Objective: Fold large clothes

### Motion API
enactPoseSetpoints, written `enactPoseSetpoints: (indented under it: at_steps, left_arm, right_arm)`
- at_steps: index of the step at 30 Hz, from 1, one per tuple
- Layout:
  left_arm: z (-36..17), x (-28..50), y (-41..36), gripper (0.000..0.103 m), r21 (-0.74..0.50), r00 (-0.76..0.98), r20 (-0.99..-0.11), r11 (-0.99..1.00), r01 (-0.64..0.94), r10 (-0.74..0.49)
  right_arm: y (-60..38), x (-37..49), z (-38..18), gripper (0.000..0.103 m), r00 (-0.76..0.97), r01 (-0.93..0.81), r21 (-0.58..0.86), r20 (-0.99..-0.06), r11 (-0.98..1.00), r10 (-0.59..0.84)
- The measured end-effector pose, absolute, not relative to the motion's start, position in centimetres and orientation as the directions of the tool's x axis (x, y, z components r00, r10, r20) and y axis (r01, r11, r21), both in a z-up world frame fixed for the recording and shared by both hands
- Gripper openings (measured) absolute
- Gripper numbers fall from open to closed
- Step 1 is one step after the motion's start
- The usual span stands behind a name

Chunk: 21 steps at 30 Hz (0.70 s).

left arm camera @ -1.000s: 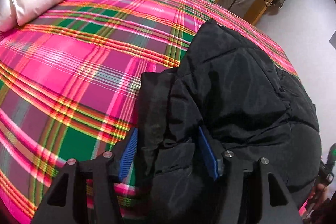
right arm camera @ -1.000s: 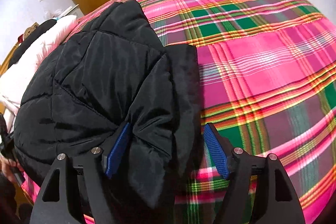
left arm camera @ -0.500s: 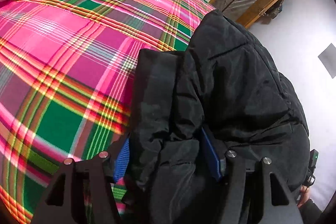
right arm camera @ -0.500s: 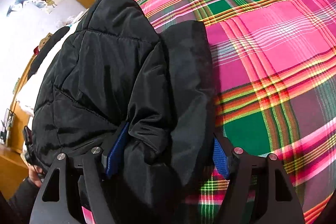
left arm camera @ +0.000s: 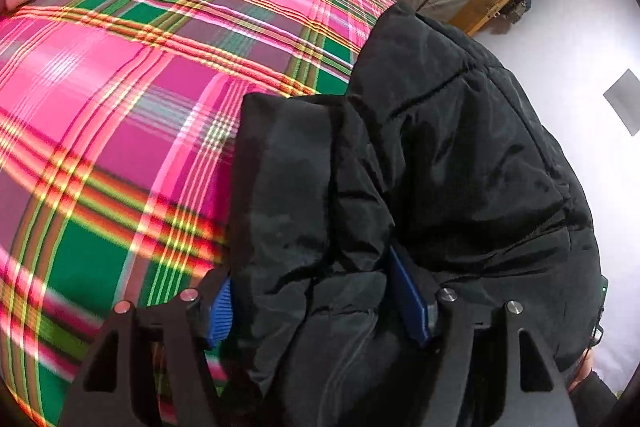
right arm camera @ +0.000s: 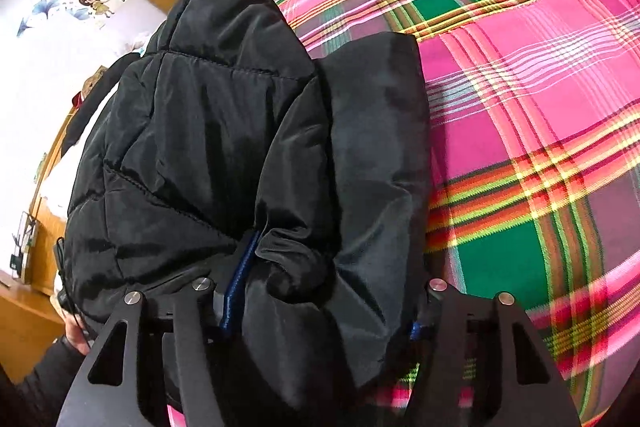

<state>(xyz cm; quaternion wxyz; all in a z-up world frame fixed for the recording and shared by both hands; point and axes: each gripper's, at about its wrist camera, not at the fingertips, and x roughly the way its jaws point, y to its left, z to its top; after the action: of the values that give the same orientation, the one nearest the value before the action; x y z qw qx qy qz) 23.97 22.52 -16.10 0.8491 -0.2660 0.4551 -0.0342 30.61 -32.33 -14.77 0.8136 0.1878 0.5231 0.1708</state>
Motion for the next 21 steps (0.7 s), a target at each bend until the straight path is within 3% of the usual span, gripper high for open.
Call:
enactPoseSetpoints:
  at_steps: [5,9,12,21]
  left_arm:
    - [-16.0,25.5,22.4,0.069,-0.466,0.572,-0.764,0.869,-0.167,-0.299]
    - [-15.3,25.2,21.5,0.043,-0.436,0.57,-0.772,0.886,-0.156,-0.28]
    - [-13.9,24.9,20.7,0.031,-0.373,0.564,-0.795,0.914,-0.161,-0.225]
    - [-7.3,22.1,19.6,0.024,-0.32,0.634,-0.754,0.939,-0.128,-0.171]
  right_arm:
    - [-31.7,31.0,-14.6,0.053,0.395,-0.063,0.477,-0.795,0.877,0.461]
    - [-30.9,30.8,-13.5,0.042,0.396,-0.047,0.448,-0.812,0.893,0.428]
    - [-30.0,30.8,-12.2,0.031,0.399,-0.046,0.41,-0.828,0.911,0.393]
    - [-29.3,28.5,-6.4,0.022,0.459,-0.086,0.393,-0.8,0.915,0.387]
